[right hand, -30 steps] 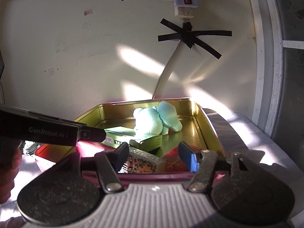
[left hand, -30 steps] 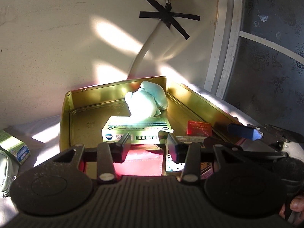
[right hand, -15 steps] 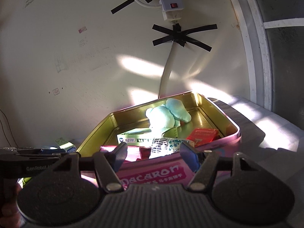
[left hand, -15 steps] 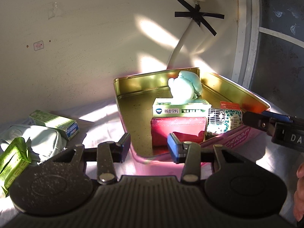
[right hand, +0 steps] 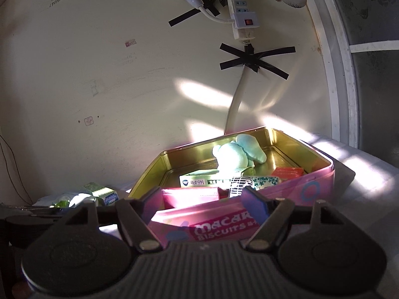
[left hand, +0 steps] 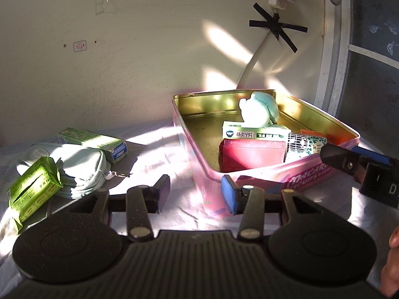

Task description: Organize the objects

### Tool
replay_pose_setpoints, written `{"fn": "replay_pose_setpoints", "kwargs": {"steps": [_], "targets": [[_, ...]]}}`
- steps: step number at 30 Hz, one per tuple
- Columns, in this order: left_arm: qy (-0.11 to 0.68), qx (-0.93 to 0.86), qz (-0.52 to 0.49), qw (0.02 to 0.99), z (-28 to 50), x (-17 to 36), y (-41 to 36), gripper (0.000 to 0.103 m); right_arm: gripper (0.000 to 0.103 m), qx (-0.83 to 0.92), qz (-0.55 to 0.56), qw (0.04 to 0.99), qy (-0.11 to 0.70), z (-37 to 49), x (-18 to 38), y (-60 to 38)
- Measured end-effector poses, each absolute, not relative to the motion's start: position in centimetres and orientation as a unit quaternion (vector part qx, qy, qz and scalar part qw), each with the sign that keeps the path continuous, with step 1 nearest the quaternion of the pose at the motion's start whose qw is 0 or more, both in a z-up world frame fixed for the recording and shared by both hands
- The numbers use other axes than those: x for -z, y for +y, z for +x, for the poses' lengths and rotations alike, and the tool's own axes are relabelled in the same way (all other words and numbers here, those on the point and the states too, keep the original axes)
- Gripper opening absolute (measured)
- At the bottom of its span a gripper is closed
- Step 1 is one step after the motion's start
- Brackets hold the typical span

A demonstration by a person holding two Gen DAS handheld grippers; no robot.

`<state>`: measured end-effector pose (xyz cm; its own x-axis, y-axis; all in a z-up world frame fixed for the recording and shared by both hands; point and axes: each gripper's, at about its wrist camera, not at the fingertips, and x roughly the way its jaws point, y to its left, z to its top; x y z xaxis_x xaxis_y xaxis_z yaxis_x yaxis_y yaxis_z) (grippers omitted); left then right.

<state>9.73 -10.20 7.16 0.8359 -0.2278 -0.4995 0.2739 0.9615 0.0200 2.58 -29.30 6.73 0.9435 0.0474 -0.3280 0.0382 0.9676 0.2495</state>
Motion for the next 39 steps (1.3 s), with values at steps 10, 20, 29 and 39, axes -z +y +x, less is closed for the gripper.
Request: {"fn": "replay_pose_setpoints", "kwargs": {"steps": [10,20,29,39], "targets": [[0.243,0.120,0.048,0.961,7.8,-5.7,-8.9,0.049,0.073,0.017,0.103,0.985,0.135,0.3,-6.1,-27.0],[0.239,0.120,0.044,0.963,6.8,-5.5,-8.0,0.049,0.073,0.003,0.106,0.984,0.146,0.1,-6.3,-26.1],[0.232,0.127,0.037,0.964,6.4,-5.7,-6.8,0.049,0.074,0.000,0.097,0.985,0.145,0.2,-6.4,-24.9],[0.234,0.107,0.022,0.966,6.9,-4.9,-3.7,0.050,0.074,-0.015,0.077,0.985,0.156,1.1,-6.2,-22.4]]}}
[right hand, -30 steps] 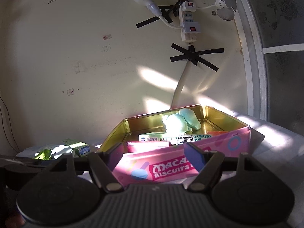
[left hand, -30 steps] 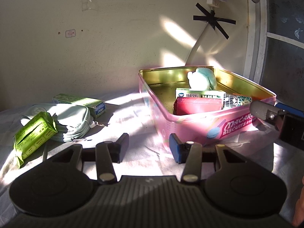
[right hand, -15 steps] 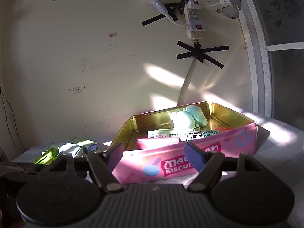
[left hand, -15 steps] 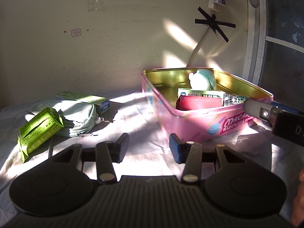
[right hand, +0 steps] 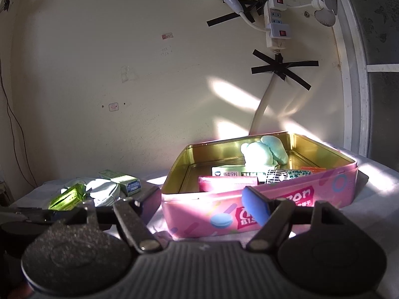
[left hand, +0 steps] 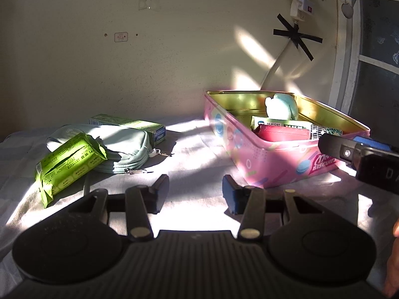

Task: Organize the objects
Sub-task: 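Reach both grippers toward the lime-green tissue pack on the bed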

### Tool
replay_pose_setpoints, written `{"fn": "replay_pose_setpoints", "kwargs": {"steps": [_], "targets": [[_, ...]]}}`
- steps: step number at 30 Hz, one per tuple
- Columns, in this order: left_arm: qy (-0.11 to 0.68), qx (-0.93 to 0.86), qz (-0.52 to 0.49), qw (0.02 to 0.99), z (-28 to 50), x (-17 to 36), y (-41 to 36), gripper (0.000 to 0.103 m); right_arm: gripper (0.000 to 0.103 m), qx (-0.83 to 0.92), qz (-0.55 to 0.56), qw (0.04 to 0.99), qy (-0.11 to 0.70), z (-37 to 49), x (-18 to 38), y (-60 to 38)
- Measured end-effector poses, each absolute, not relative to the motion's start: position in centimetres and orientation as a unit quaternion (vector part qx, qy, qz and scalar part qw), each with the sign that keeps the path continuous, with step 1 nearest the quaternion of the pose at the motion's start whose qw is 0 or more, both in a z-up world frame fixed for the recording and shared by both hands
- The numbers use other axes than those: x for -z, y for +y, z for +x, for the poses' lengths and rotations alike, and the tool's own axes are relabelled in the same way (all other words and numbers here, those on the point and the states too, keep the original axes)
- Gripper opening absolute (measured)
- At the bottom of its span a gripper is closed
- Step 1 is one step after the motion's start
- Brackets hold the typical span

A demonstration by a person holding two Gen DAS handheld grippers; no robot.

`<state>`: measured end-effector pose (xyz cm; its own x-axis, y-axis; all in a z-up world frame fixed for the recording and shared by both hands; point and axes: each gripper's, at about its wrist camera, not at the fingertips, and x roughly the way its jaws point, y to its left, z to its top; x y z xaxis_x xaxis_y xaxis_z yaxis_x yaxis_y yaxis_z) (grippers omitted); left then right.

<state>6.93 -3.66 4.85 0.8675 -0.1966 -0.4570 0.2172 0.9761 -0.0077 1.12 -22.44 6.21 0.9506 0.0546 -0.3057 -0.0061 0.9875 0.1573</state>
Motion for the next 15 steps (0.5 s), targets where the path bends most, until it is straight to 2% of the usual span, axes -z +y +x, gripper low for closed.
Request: {"fn": "replay_pose_setpoints", "kwargs": {"steps": [10,15], "targets": [[0.237,0.045,-0.024,0.970,7.4,-3.8,3.5,0.050,0.074,-0.066,0.033,0.980,0.185,3.4,-5.7,-17.3],[0.220,-0.038,-0.073,0.972,8.9,-5.5,9.8,0.050,0.074,-0.136,0.016,0.969,0.208,6.0,-5.9,-13.3]]}}
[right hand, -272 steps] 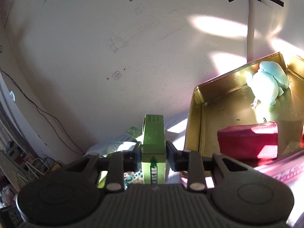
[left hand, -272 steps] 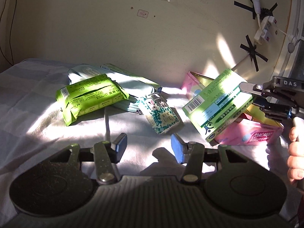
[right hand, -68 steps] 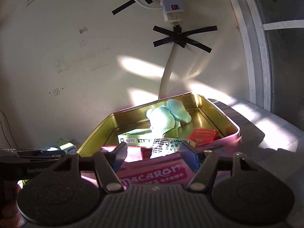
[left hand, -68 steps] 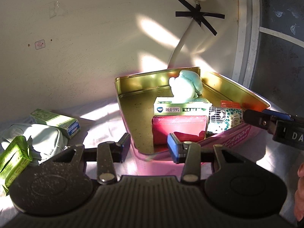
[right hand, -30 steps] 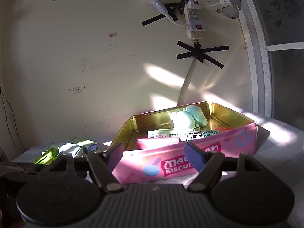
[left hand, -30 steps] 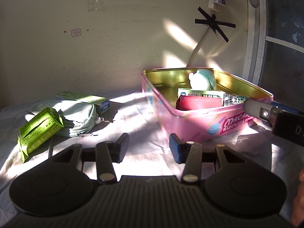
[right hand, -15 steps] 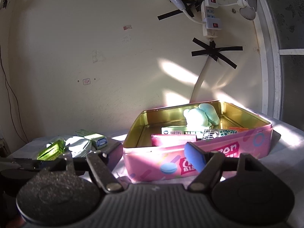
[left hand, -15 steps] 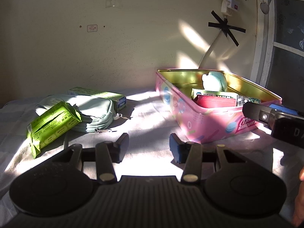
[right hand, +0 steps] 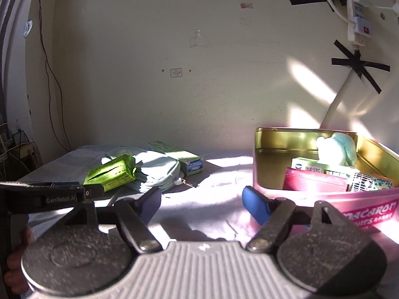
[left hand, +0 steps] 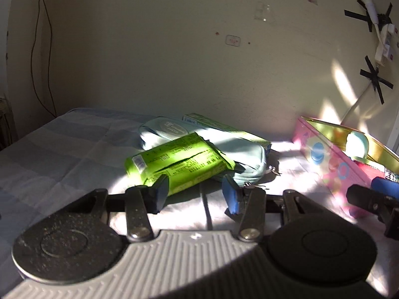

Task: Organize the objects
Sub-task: 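Reach both grippers toward the lime-green tissue pack on the bed, then close both grippers on the lime-green pack and lift it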

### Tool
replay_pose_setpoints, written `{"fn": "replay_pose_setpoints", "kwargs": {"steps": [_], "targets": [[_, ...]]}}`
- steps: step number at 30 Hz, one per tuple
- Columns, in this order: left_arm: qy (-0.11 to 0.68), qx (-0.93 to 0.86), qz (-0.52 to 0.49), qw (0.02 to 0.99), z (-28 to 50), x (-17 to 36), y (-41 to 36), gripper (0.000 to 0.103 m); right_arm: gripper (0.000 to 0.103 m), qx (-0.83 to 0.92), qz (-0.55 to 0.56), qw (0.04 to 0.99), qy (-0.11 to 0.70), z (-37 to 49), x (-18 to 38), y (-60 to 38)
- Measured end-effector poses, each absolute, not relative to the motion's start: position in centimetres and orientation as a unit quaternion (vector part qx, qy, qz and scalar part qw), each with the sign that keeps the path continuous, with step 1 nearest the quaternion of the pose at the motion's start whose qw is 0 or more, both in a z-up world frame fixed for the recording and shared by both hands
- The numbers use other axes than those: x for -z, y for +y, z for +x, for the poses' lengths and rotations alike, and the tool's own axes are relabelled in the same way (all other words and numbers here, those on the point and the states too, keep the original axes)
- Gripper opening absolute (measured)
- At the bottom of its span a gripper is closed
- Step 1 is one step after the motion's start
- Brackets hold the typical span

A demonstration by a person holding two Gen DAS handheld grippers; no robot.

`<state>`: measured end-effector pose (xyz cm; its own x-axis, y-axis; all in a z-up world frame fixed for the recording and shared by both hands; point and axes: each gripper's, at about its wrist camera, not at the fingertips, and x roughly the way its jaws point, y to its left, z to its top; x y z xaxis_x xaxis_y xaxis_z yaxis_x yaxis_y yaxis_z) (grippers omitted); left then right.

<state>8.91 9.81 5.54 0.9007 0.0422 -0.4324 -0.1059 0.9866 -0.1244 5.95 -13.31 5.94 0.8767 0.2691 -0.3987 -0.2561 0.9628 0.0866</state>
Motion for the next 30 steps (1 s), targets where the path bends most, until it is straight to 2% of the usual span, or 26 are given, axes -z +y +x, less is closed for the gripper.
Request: {"fn": "replay_pose_setpoints", "kwargs": {"steps": [4,10,15,17,19,21,23,26,30], "targets": [[0.207,-0.082,-0.156,0.962,11.0,-5.8,15.3,0.050,0.073,-0.209,0.047,0.945,0.247,10.1,-6.6,-10.4],[0.269,-0.038,-0.300,0.914,13.6,-2.1,19.1,0.051,0.073,-0.259,0.065,0.924,0.275,16.4,-6.6,-5.6],[0.257,-0.016,-0.310,0.915,13.9,-2.0,18.3,0.071,0.073,-0.277,0.075,0.911,0.297,21.1,-4.9,-2.6],[0.262,-0.014,-0.293,0.920,14.5,-1.9,17.8,0.070,0.073,-0.288,0.071,0.905,0.306,22.3,-3.8,-1.4],[0.260,-0.018,-0.285,0.922,14.5,-1.8,17.9,0.069,0.065,-0.300,0.072,0.897,0.317,22.8,-2.6,-0.6],[0.259,-0.012,-0.283,0.923,14.7,-1.8,17.8,0.069,0.065,-0.310,0.084,0.893,0.317,23.3,-1.6,-0.7],[0.261,-0.005,-0.276,0.925,15.1,-1.7,17.6,0.068,0.057,-0.317,0.082,0.891,0.316,23.4,-1.7,-1.0],[0.264,-0.004,-0.257,0.930,15.4,-1.7,16.9,0.064,0.050,-0.322,0.085,0.887,0.320,23.4,-1.6,-1.7],[0.258,-0.015,-0.280,0.925,15.1,-1.6,17.9,0.063,0.049,-0.315,0.097,0.888,0.320,23.4,-1.8,-2.1]]}}
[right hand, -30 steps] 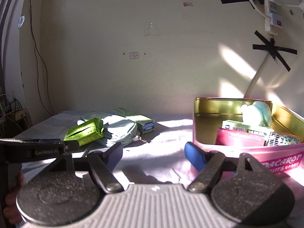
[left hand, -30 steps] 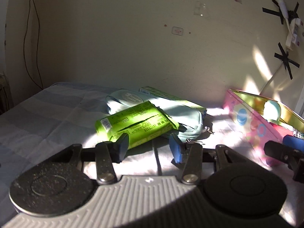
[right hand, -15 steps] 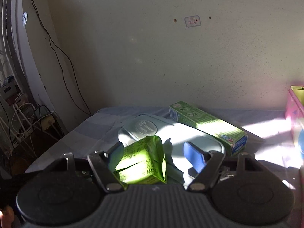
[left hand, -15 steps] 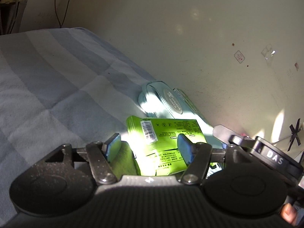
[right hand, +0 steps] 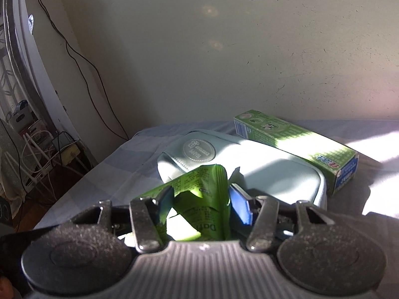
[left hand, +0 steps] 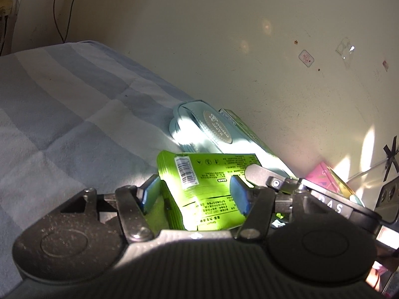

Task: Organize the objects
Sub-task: 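Close both grippers on the lime-green pack and lift it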

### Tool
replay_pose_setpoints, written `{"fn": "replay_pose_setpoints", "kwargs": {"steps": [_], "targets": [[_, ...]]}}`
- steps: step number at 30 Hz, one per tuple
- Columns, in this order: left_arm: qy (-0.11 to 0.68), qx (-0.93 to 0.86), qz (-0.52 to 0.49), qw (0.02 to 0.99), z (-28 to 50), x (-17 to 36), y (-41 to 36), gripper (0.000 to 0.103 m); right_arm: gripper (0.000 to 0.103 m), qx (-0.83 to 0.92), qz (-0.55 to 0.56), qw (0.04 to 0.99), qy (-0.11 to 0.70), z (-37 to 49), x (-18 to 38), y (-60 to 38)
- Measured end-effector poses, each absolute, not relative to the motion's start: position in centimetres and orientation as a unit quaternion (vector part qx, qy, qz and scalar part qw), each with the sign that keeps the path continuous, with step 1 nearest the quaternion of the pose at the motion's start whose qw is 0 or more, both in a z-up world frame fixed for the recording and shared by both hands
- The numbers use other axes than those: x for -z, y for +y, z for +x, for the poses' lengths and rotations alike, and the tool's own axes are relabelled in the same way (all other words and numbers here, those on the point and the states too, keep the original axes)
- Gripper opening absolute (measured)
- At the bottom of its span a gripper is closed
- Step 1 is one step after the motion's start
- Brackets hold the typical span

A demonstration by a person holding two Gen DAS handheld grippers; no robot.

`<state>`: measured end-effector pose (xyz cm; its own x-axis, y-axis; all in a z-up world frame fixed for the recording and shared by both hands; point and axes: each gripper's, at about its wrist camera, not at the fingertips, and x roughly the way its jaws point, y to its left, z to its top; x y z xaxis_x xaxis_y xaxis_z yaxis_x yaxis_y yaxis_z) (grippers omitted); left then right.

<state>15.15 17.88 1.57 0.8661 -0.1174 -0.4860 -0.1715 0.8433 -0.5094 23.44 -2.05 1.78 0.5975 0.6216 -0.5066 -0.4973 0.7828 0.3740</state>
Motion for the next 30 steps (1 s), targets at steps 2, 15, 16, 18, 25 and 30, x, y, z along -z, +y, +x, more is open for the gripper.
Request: {"fn": "replay_pose_setpoints", "kwargs": {"steps": [2,15,16,18,25,30], "targets": [[0.256,-0.021,-0.288,0.923,15.1,-1.5,18.2,0.064,0.053,-0.315,0.094,0.890,0.316,23.3,-1.8,-2.0],[0.266,0.015,-0.265,0.927,15.5,-1.4,17.0,0.048,0.041,-0.322,0.079,0.889,0.318,23.0,-1.6,-1.7],[0.265,0.016,-0.265,0.927,15.5,-1.4,17.0,0.048,0.040,-0.320,0.079,0.889,0.318,22.9,-1.6,-1.7],[0.264,0.020,-0.265,0.927,15.5,-1.4,17.0,0.048,0.038,-0.315,0.080,0.890,0.319,22.8,-1.6,-1.7],[0.276,0.062,-0.242,0.928,15.2,-1.5,16.0,0.047,0.033,-0.276,0.099,0.898,0.327,20.7,-1.9,-2.7],[0.307,0.129,-0.199,0.922,13.7,-1.7,12.8,0.049,0.033,-0.243,0.105,0.903,0.339,15.9,-1.6,-6.6]]}}
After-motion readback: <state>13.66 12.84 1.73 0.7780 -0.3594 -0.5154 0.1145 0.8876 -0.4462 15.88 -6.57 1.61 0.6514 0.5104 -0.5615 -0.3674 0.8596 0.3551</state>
